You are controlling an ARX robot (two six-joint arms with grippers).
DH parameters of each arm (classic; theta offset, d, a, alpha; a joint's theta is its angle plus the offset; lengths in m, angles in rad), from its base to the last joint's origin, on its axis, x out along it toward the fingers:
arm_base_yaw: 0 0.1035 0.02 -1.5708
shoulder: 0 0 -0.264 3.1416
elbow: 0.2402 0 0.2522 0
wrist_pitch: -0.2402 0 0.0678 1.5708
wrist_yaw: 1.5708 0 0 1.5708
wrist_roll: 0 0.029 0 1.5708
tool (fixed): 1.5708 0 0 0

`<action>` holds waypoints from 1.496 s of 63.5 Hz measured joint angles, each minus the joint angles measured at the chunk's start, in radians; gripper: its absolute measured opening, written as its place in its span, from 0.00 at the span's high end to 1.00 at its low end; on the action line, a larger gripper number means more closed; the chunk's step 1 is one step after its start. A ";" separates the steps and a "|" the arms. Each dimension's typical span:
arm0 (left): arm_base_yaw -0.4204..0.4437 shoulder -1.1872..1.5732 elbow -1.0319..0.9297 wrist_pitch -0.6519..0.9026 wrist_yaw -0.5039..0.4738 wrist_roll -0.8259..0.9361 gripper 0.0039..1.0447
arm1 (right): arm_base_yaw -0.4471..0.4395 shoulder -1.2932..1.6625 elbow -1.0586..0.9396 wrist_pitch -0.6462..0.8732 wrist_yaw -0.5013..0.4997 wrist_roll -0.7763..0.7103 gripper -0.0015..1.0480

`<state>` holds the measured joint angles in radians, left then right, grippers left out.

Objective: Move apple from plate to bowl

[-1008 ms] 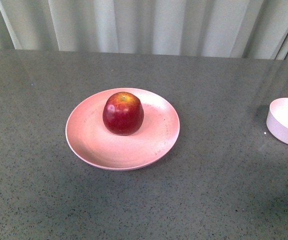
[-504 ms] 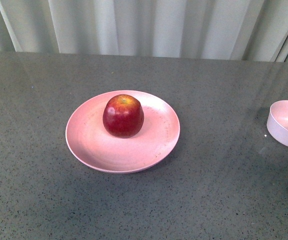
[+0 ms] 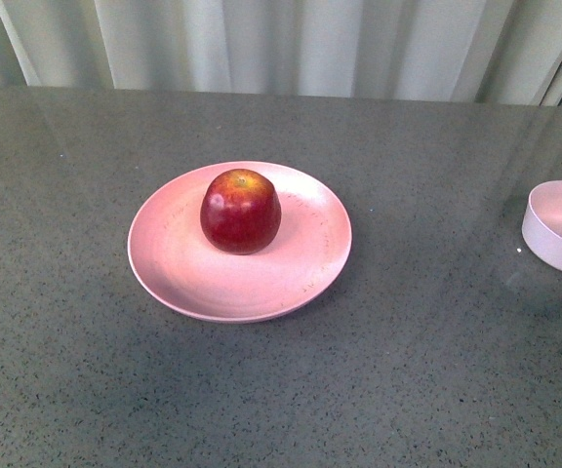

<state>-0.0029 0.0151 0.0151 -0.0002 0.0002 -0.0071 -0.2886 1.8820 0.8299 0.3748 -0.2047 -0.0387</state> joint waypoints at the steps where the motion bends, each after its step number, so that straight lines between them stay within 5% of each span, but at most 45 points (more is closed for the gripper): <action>1: 0.000 0.000 0.000 0.000 0.000 0.000 0.08 | 0.000 0.003 0.003 -0.002 0.002 0.002 0.09; 8: 0.000 0.000 0.000 0.000 0.000 0.000 0.08 | -0.002 0.029 0.025 -0.018 0.014 0.027 0.11; 48: 0.000 0.000 0.000 0.000 0.000 0.000 0.08 | 0.008 0.074 0.066 -0.084 0.003 0.145 0.98; 66: 0.000 0.000 0.000 0.000 0.000 0.000 0.08 | 0.096 0.024 0.056 -0.102 0.003 0.183 0.98; 85: 0.000 0.000 0.000 0.000 0.000 0.000 0.08 | 0.314 0.043 0.058 -0.103 0.070 0.269 0.98; 95: 0.000 0.000 0.000 0.000 0.000 0.000 0.08 | 0.358 0.068 0.073 -0.103 0.083 0.290 0.98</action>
<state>-0.0029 0.0151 0.0151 -0.0002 0.0002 -0.0071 0.0696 1.9499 0.9028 0.2722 -0.1219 0.2508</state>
